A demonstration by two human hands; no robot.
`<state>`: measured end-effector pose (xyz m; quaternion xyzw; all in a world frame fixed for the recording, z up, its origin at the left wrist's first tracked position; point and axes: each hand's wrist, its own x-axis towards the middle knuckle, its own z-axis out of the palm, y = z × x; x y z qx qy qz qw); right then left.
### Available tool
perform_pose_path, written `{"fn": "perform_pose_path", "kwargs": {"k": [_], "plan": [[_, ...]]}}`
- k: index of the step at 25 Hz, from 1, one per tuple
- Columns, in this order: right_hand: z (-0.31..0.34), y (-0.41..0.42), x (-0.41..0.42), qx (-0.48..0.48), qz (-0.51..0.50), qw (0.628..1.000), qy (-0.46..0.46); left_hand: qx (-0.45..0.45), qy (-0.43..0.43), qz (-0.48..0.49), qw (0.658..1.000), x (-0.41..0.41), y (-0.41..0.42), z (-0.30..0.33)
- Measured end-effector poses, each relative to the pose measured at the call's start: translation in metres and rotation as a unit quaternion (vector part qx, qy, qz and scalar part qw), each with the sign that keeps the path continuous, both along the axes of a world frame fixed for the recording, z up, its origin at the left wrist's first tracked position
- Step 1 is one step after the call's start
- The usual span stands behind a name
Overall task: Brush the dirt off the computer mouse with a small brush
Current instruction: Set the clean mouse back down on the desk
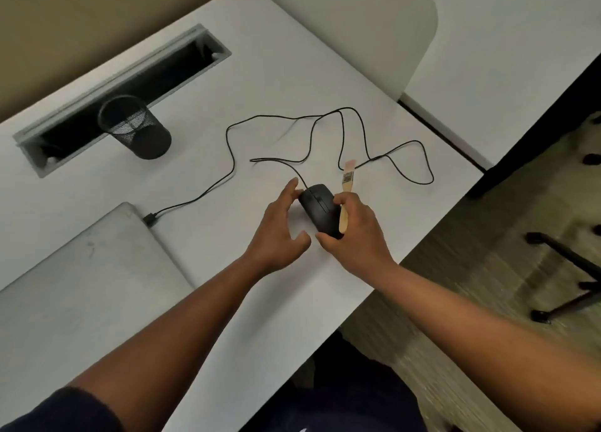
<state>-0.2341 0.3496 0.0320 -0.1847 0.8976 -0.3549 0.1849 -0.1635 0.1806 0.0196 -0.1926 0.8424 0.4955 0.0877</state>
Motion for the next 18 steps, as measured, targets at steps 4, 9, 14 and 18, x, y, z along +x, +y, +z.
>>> {"fn": "perform_pose_path", "kwargs": {"k": [4, 9, 14, 18], "plan": [[-0.020, -0.005, -0.024, 0.003, 0.039, 0.999, 0.012, -0.013, -0.015, 0.056, 0.998, -0.020, -0.010, -0.007], [-0.026, -0.006, -0.033, 0.007, 0.059, 0.998, 0.009, -0.020, -0.019, 0.092, 0.995, -0.028, -0.014, -0.014], [-0.027, -0.006, -0.034, 0.012, 0.065, 0.998, 0.011, -0.033, -0.023, 0.091, 0.995, -0.029, -0.014, -0.015], [-0.027, -0.006, -0.034, 0.012, 0.071, 0.997, 0.015, -0.039, -0.029, 0.085, 0.995, -0.028, -0.014, -0.016]]}}
